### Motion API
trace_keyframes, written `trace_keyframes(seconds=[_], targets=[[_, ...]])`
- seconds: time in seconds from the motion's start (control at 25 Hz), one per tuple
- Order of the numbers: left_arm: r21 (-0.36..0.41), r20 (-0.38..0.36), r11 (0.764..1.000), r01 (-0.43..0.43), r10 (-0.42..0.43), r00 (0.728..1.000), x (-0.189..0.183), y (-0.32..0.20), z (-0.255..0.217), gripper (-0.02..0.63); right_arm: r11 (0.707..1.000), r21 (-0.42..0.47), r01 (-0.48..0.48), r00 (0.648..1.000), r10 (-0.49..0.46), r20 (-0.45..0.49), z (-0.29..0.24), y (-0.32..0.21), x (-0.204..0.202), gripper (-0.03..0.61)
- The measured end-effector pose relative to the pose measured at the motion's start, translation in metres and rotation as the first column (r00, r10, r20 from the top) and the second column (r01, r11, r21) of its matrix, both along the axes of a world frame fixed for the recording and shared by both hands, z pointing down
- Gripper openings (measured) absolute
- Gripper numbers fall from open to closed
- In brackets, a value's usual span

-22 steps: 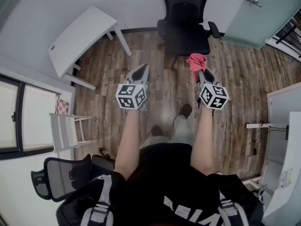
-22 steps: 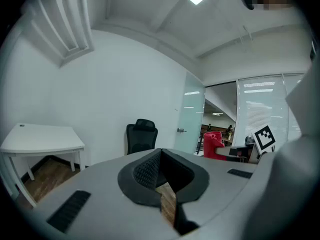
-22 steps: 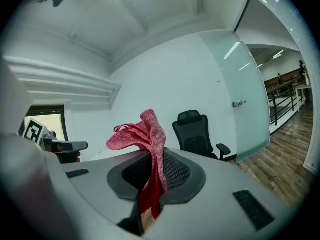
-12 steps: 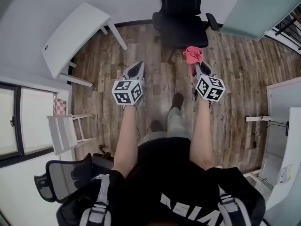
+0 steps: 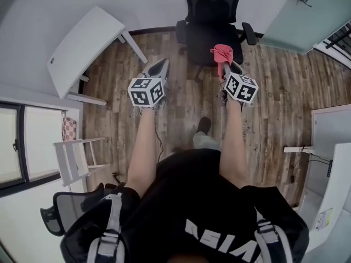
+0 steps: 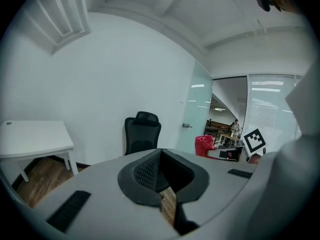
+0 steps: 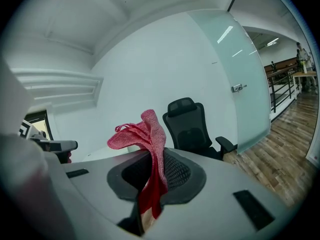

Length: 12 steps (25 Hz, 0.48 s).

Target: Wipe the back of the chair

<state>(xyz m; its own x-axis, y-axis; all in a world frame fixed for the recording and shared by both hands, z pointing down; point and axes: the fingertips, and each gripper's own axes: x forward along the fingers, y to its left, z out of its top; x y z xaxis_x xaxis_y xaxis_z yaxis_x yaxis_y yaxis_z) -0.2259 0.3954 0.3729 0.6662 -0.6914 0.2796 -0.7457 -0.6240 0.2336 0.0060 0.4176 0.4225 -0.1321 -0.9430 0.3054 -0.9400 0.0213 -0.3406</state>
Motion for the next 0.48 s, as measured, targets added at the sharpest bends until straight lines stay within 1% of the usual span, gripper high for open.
trace_keyframes(seconds=[0.16,0.36,0.48], targets=[[0.011,0.009,1.000,0.012,-0.012,1.000,0.031,-0.041,-0.010,0.025,1.000,-0.001,-0.009,1.000,0.009,0.000,-0.005,-0.045,0.031,0.067],[0.017,-0.002,0.999,0.032,-0.032,0.999,0.068,-0.076,-0.016,0.023,1.000,0.008,0.008,0.999,-0.009,0.043,-0.012,-0.084,0.065,0.067],[0.015,0.001,0.999,0.038,-0.038,0.999,0.085,-0.092,-0.016,0.023,1.000,0.019,0.001,0.997,-0.003,0.077,-0.015,-0.099,0.086,0.067]])
